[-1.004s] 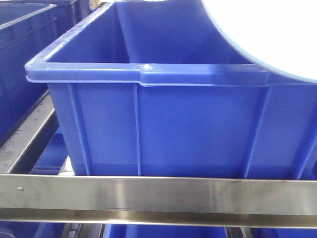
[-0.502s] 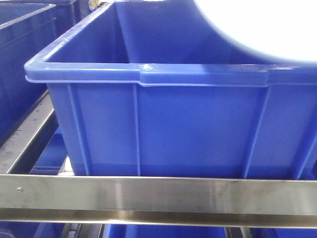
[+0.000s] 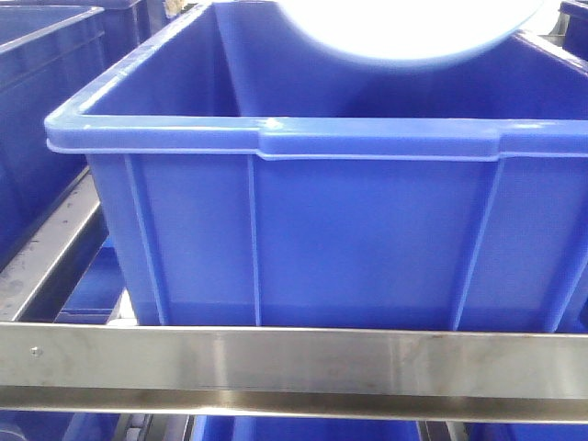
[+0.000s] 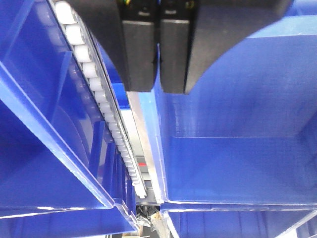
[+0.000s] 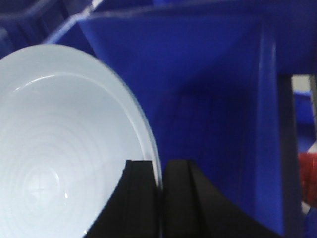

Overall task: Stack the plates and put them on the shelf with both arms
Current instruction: 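Lower the plates into the blue bin and open the right gripper, then raise the empty right gripper out of the blue bin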

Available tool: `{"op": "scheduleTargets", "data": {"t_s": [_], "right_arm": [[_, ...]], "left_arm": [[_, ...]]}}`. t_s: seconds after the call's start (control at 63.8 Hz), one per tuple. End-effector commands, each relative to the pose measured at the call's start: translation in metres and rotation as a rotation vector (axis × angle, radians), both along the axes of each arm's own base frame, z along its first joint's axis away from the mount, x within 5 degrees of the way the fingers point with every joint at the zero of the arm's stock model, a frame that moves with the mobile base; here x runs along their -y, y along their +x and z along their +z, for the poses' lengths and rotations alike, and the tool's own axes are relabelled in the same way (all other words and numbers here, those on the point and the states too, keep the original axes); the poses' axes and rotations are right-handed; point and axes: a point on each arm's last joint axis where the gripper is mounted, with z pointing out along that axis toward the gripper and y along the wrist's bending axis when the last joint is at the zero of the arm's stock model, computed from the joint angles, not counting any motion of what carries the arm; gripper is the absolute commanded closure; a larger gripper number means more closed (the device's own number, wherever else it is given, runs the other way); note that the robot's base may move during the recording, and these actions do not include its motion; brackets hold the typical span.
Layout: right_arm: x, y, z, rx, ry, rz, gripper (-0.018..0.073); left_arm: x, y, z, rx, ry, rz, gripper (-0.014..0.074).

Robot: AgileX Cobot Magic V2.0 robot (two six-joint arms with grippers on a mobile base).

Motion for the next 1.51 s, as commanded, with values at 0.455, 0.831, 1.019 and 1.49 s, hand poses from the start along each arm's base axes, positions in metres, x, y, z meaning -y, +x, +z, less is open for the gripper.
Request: {"op": "scheduleTargets", "data": {"t_s": [0.455,0.831,1.019,1.49], "right_arm": [[-0.025,0.027,0.003,0.109,0.025,0.041,0.0445],[-0.025,0.027,0.002,0.107,0.025,0.041,0.0279],[-0.025,0.027,0.002,0.106,0.025,0.042,0.028],[-0.016,0.019,0.013,0.118,0.028,0.025,0.0299]], "left_arm": [[-0.002,0.001,0.016,0.095,-0.02,0.021,0.0516],[-0.002,0.001,0.016,0.095,-0.02,0.021,0.0516],[-0.002,0.001,0.016,0.095,-0.02,0.021,0.0516],[-0.002,0.001,0.016,0.095,-0.02,0.021,0.0516]]}}
